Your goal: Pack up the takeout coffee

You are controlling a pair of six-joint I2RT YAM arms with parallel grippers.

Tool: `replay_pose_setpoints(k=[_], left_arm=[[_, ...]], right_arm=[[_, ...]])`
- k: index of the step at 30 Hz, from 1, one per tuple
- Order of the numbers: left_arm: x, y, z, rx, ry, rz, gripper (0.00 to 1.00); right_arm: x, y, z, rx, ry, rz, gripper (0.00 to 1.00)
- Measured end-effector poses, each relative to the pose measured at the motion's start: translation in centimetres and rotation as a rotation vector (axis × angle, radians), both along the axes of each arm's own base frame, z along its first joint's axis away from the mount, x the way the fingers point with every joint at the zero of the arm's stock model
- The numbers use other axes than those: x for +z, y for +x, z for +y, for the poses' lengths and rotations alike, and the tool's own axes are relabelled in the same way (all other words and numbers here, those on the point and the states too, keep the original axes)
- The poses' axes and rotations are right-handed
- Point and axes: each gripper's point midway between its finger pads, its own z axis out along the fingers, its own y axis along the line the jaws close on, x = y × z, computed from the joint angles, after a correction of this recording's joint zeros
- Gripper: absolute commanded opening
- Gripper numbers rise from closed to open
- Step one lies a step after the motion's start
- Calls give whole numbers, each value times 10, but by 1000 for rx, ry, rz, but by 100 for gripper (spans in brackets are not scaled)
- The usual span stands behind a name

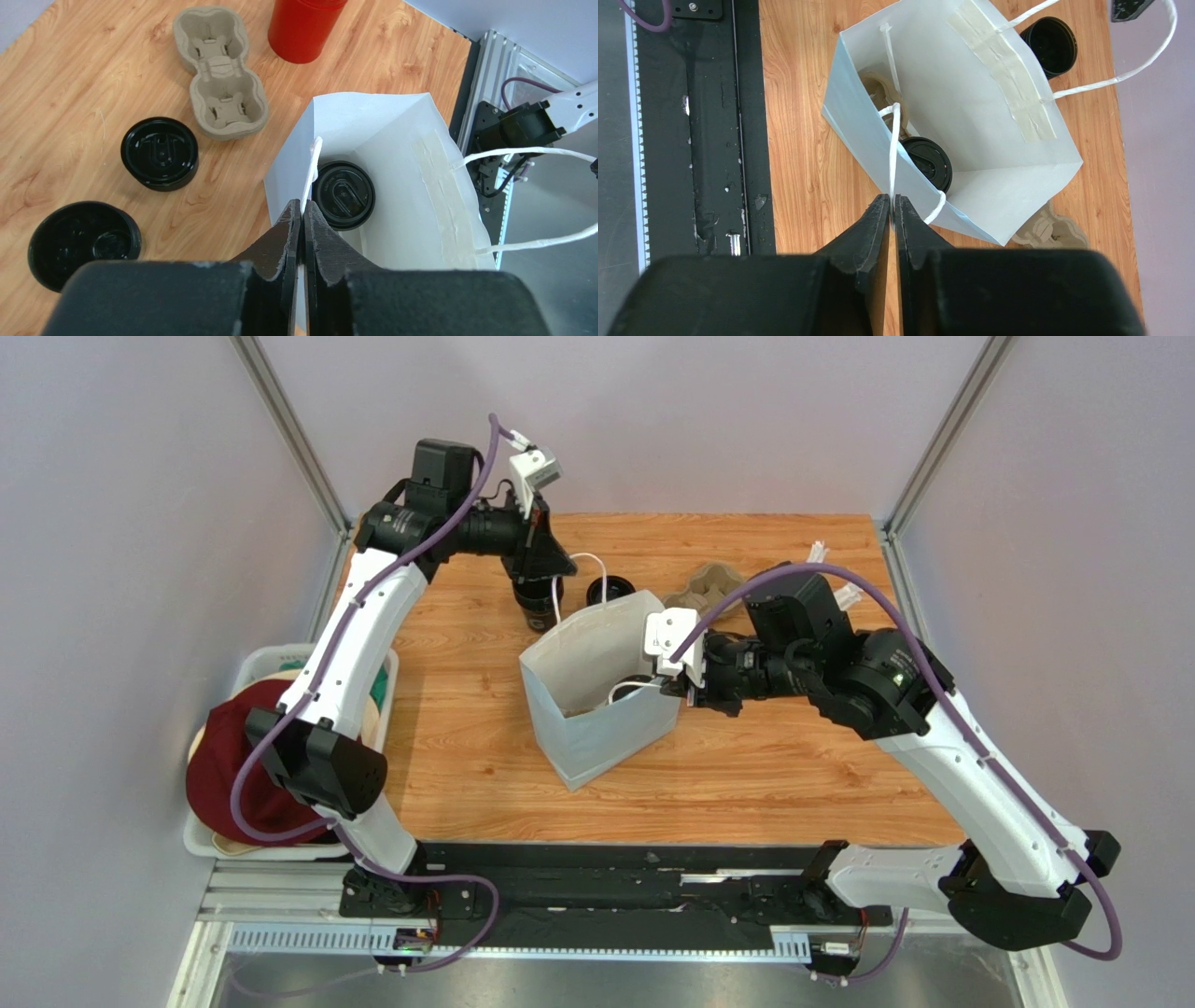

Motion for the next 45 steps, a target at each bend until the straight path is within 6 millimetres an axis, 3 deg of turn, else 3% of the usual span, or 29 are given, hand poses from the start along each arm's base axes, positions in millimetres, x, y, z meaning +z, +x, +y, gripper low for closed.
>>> replay_pose_setpoints(k=[2,4,14,25,32,45], left_arm=[[3,0,-1,-1,-1,-9,1],[5,0,-2,-1,-1,-16,0],[4,2,-13,-15,11,-14,0],[2,7,-28,-36,21,-11,0],[3,7,-36,-53,21,-14,0],[2,12,-58,-76,31,-33,1]], right_arm=[[-1,-2,1,9,2,6,4],[-3,-3,2,16,1,13,0],[-6,-13,4,58,6,53,0],[8,-32,4,123,47,85,0],[7,-43,8,161,48,106,0],[5,-46,17,164,58,147,0]])
